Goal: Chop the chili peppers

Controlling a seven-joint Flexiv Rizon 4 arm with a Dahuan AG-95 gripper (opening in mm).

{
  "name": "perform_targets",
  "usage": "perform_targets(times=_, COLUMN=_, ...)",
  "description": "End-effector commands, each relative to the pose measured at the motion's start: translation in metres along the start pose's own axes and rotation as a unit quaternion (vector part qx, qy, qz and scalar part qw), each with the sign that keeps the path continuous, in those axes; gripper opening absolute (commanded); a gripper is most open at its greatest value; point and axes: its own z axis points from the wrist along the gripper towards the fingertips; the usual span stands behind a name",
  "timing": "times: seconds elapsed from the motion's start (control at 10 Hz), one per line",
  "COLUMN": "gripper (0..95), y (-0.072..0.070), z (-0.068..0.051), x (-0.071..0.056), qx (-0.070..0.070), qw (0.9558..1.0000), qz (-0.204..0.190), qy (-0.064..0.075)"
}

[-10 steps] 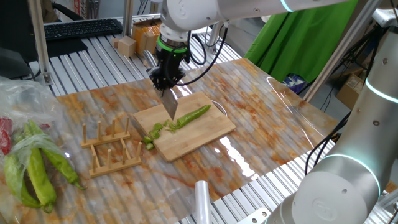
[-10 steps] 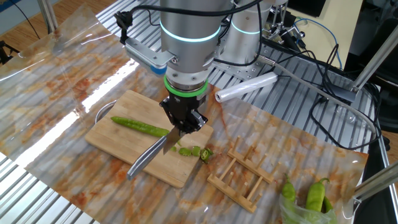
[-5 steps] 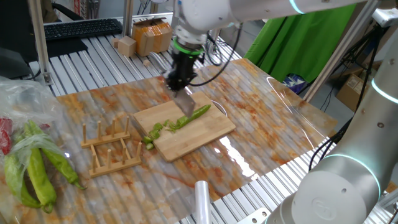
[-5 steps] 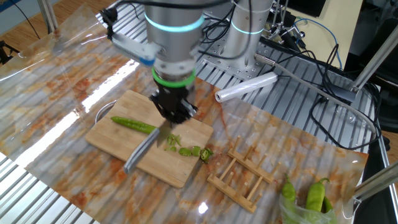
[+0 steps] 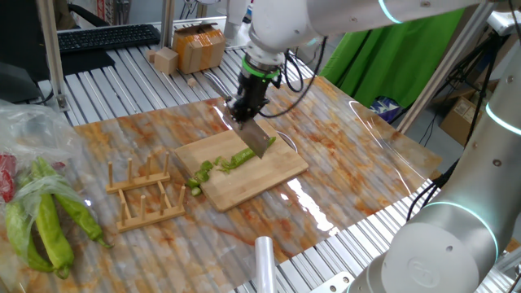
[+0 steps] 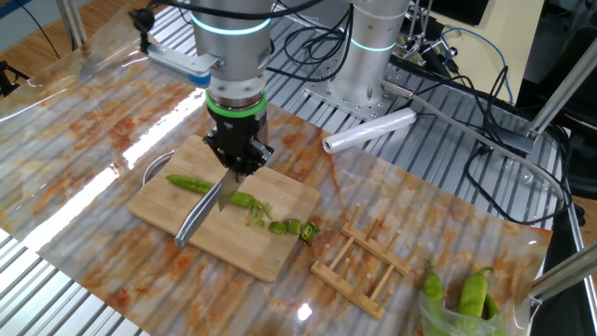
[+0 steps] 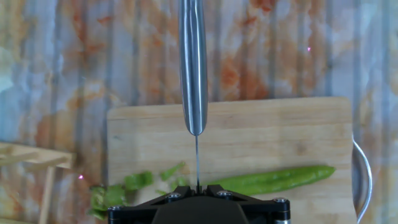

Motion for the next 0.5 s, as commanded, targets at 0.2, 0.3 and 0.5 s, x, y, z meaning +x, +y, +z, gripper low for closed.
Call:
perform_targets(times=0.2, gripper=0.0, y=0.002, z=0.009, x=0.005, qx=0.002, qw=1.0000, qz=-0.002, qy=0.003)
perform_targets(times=0.3, gripper=0.0, y=0.003, z=0.013, x=0.007, qx=0.002, qw=1.0000, qz=-0.003, qy=0.002)
perform_targets(times=0.5, gripper=0.0, y=0.001, z=0.017, x=0.008, qx=0.004, qw=1.0000, qz=-0.007, qy=0.002)
